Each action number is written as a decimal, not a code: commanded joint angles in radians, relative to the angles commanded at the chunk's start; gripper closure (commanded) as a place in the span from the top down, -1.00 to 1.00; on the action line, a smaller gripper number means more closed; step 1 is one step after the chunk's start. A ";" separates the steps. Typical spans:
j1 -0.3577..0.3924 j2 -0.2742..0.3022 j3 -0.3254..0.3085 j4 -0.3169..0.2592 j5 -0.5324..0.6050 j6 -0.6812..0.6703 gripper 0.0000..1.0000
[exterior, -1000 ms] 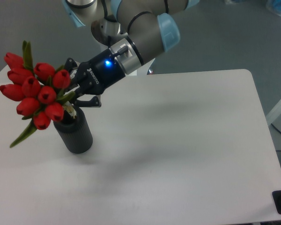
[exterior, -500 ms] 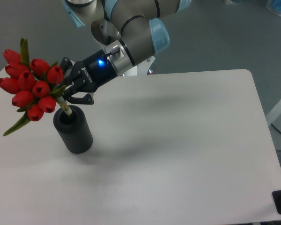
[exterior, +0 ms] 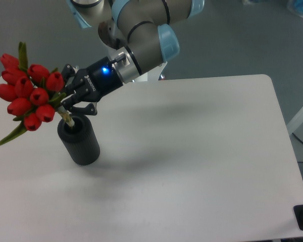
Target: Insert the flowers into the vase
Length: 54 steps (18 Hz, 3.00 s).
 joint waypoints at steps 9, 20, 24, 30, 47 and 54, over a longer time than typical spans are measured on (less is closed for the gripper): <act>0.011 -0.021 -0.072 0.009 0.002 0.126 -0.67; 0.017 -0.049 -0.143 0.011 0.005 0.258 -0.11; 0.025 -0.060 -0.149 0.009 0.006 0.258 0.29; 0.061 -0.075 -0.153 0.011 0.011 0.261 0.52; 0.245 -0.091 -0.157 0.009 0.017 0.258 1.00; 0.308 -0.211 0.007 0.009 0.018 0.246 1.00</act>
